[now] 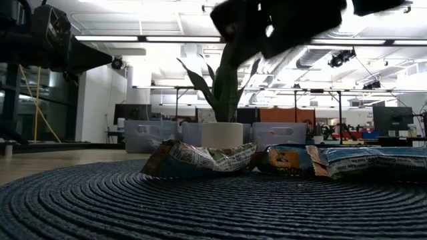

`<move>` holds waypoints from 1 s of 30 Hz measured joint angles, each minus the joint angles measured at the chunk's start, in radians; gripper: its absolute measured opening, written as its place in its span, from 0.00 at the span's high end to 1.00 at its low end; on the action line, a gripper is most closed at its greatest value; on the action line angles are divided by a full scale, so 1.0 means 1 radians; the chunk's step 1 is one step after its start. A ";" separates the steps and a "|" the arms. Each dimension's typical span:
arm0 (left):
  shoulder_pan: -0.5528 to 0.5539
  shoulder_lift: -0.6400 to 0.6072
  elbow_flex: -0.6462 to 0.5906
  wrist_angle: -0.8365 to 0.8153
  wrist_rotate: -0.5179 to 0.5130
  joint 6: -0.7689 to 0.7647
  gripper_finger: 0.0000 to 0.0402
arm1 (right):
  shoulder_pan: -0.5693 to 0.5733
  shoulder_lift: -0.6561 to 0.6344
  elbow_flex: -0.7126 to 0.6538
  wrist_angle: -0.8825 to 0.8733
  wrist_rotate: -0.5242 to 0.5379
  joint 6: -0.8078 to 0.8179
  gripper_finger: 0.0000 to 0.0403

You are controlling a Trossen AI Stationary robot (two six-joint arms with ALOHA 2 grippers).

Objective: Pick and place Granola Bars by type
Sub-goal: Put the orange granola bar into the right black bin

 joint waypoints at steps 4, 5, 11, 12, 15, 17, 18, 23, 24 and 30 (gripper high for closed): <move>0.000 0.000 0.000 0.000 0.000 0.000 1.00 | 0.000 0.000 -0.095 0.121 0.009 0.000 0.55; 0.000 0.000 0.000 0.000 0.000 0.000 1.00 | 0.000 0.000 -0.117 0.156 0.009 0.000 0.54; 0.000 0.000 0.000 0.000 0.000 0.000 1.00 | 0.000 0.000 -0.219 0.318 0.010 -0.012 0.51; 0.000 0.000 0.000 0.000 0.000 0.000 1.00 | 0.000 0.000 -0.236 0.353 0.011 -0.017 0.51; 0.000 0.000 0.000 0.000 0.000 0.000 1.00 | 0.000 0.000 -0.281 0.462 0.017 -0.018 0.51; 0.000 0.000 0.000 0.000 0.000 0.000 1.00 | -0.001 0.000 -0.306 0.540 0.018 -0.014 0.51; 0.000 0.000 0.000 0.000 0.000 0.000 1.00 | -0.002 0.000 -0.319 0.575 0.025 -0.008 0.51; 0.000 0.000 0.000 0.000 0.000 0.000 1.00 | -0.004 0.015 -0.335 0.642 0.051 0.001 0.51; 0.000 0.000 0.000 0.000 0.000 0.000 1.00 | -0.004 0.025 -0.335 0.656 0.046 0.001 0.51; 0.000 0.000 0.000 0.000 0.000 0.000 1.00 | -0.004 0.081 -0.335 0.686 0.058 0.005 0.51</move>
